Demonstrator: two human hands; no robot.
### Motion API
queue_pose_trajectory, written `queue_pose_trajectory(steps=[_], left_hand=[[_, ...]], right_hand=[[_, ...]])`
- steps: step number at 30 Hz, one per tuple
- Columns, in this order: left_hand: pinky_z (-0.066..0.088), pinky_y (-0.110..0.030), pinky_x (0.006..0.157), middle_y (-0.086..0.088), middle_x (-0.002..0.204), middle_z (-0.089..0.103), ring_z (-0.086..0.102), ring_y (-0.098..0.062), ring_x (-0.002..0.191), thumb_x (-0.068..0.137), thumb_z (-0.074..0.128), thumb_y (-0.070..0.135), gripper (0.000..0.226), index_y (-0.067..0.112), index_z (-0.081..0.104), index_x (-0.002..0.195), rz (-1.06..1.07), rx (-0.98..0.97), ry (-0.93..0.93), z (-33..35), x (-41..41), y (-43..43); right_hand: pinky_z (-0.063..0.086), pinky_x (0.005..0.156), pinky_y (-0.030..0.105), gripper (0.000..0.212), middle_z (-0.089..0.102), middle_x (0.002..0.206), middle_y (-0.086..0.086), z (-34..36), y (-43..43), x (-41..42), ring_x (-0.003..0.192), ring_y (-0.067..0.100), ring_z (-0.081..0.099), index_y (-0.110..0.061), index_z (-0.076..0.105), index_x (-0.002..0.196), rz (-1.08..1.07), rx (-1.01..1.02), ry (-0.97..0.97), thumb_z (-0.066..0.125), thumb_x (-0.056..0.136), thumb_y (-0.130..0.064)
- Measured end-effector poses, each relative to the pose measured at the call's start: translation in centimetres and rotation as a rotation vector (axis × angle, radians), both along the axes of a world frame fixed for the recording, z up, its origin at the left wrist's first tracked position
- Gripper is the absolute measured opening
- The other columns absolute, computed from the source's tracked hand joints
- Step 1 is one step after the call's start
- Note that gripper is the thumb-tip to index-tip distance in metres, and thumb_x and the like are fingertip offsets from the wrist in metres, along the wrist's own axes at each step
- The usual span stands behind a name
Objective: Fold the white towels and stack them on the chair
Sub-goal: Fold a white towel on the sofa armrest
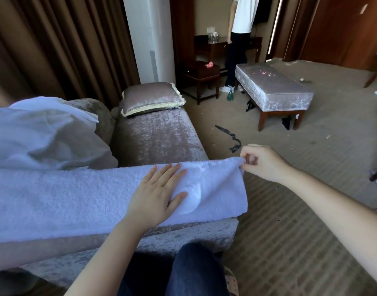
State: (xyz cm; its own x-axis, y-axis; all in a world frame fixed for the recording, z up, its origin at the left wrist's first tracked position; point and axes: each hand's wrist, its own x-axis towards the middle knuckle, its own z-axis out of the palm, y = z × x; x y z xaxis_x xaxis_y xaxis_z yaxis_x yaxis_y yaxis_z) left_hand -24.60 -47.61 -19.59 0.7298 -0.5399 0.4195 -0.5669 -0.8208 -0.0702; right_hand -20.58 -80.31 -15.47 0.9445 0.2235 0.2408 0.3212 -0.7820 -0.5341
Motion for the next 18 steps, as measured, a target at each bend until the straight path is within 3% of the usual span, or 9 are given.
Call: queue_pose_trajectory(steps=[3,7,11,15,18], left_hand=[[0.027,-0.045,0.114,-0.003,0.148,0.046,0.045,-0.024,0.135,0.100,0.033,0.051,0.058,0.016,0.048,0.143,-0.014,-0.005,-0.013,-0.1,0.0,0.1],[0.024,-0.044,0.116,-0.002,0.151,0.042,0.042,-0.023,0.137,0.101,0.027,0.054,0.059,0.020,0.044,0.146,-0.004,0.024,0.004,-0.2,0.0,0.2],[0.024,-0.044,0.116,-0.001,0.151,0.042,0.042,-0.022,0.137,0.100,0.026,0.056,0.060,0.020,0.044,0.145,0.005,0.026,0.017,-0.1,0.0,0.0],[0.025,-0.046,0.116,-0.001,0.152,0.041,0.039,-0.021,0.139,0.100,0.031,0.055,0.057,0.021,0.048,0.143,-0.042,-0.019,-0.012,0.1,-0.3,-0.1],[0.034,-0.046,0.109,-0.004,0.138,0.053,0.049,-0.024,0.127,0.094,0.054,0.047,0.039,0.018,0.062,0.120,-0.163,-0.106,-0.086,0.0,-1.3,-0.3]], right_hand=[[0.047,0.062,0.029,0.023,0.063,0.069,0.005,-0.7,-0.5,0.4,0.062,0.014,0.059,-0.014,0.054,0.067,-0.136,0.149,0.008,0.068,0.085,-0.011],[0.056,0.068,0.026,0.008,0.070,0.089,0.008,-0.8,-0.4,-0.2,0.080,0.019,0.069,-0.010,0.056,0.088,-0.091,0.484,0.228,0.062,0.090,-0.004],[0.049,0.080,0.024,0.029,0.064,0.105,-0.002,-1.4,-0.5,-1.2,0.092,0.014,0.064,-0.025,0.060,0.104,-0.029,0.382,0.290,0.062,0.087,-0.003],[0.052,0.082,0.033,0.019,0.067,0.098,-0.005,-2.4,0.7,-1.7,0.090,0.017,0.064,-0.029,0.064,0.097,-0.178,0.443,0.173,0.050,0.098,-0.017],[0.050,0.076,0.031,0.009,0.065,0.089,-0.009,-2.8,1.7,-2.3,0.081,0.014,0.063,-0.027,0.062,0.094,-0.307,0.369,0.099,0.054,0.096,-0.030]])
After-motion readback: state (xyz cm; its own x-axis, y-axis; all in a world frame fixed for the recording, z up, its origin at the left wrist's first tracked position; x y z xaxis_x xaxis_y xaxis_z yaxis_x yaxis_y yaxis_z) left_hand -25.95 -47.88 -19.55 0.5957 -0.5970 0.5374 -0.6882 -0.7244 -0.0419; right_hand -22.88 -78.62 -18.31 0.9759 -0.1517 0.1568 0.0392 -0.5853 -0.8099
